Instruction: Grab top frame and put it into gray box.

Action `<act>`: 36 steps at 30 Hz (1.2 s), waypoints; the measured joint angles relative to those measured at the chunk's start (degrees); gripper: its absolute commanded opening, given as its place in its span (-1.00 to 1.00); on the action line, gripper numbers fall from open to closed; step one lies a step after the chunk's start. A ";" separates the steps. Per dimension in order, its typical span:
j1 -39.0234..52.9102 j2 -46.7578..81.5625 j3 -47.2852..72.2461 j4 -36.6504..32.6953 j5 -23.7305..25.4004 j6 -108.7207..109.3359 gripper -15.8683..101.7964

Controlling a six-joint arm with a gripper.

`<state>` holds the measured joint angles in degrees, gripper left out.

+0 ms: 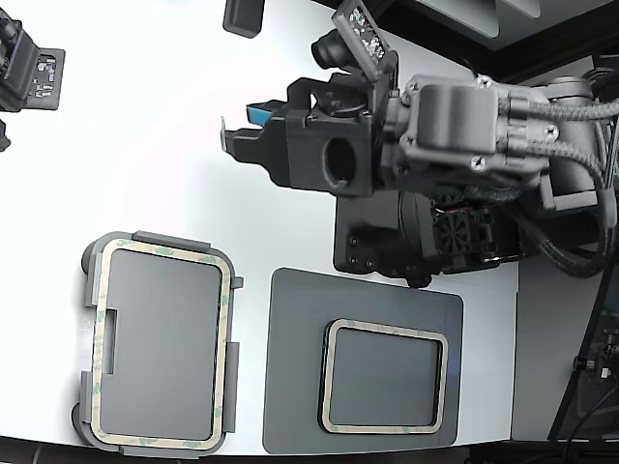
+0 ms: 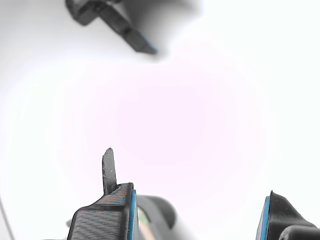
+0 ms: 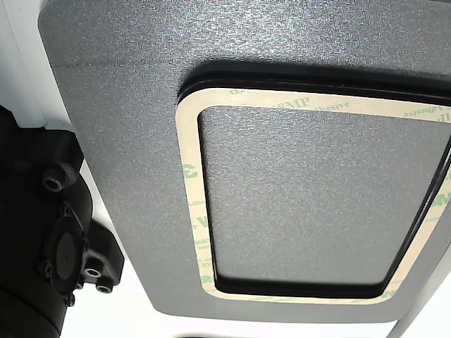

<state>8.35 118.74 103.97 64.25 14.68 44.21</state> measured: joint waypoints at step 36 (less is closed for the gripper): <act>-11.78 49.22 48.43 -8.79 -10.55 -37.62 0.97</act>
<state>-3.43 167.96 152.40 55.46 4.13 6.59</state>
